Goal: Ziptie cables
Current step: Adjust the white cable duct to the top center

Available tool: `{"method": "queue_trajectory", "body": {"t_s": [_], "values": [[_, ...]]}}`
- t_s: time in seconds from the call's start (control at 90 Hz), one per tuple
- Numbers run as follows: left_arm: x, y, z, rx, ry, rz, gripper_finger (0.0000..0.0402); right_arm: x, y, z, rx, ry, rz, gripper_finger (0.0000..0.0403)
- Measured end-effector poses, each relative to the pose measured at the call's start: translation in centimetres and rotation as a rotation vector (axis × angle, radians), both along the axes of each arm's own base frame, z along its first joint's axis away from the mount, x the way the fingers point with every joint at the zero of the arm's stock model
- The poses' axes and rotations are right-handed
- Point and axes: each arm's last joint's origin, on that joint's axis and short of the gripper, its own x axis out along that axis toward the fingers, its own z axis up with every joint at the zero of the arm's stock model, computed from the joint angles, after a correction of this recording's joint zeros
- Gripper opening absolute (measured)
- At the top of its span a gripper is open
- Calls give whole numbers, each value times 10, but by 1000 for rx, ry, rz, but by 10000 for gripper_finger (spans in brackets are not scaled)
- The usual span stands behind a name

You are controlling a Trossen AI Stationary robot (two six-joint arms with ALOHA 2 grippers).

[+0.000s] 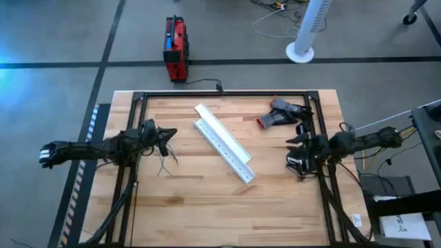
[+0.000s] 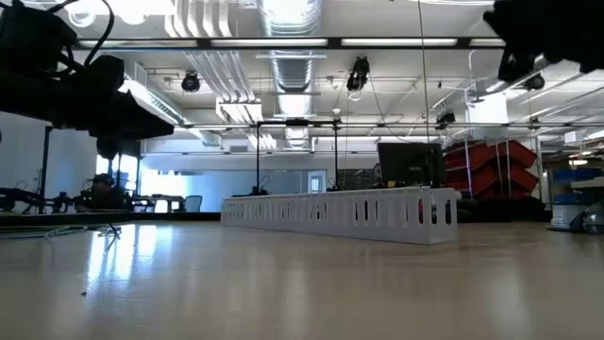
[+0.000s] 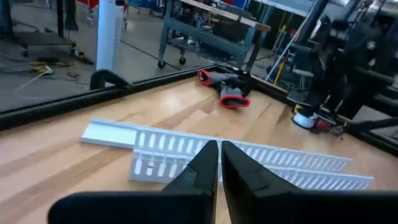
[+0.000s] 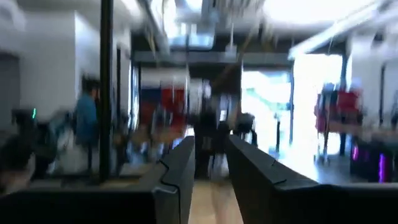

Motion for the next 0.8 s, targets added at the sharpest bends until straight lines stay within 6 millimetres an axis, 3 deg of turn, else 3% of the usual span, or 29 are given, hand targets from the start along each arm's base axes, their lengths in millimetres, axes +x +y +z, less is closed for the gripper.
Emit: {"method": "queue_trajectory", "body": {"t_s": [0.156,0.378,0.567,0.8], "values": [[1,-1,0,37,22,-40,3,-6,-1,10,40,-121,10,83],[2,-3,7,72,-41,-110,3,17,2,-5,75,66,-1,63],[3,-5,19,195,-135,-217,3,67,8,-24,96,361,-188,68],[2,-9,32,342,-240,-321,5,138,17,-42,166,569,-398,150]]}}
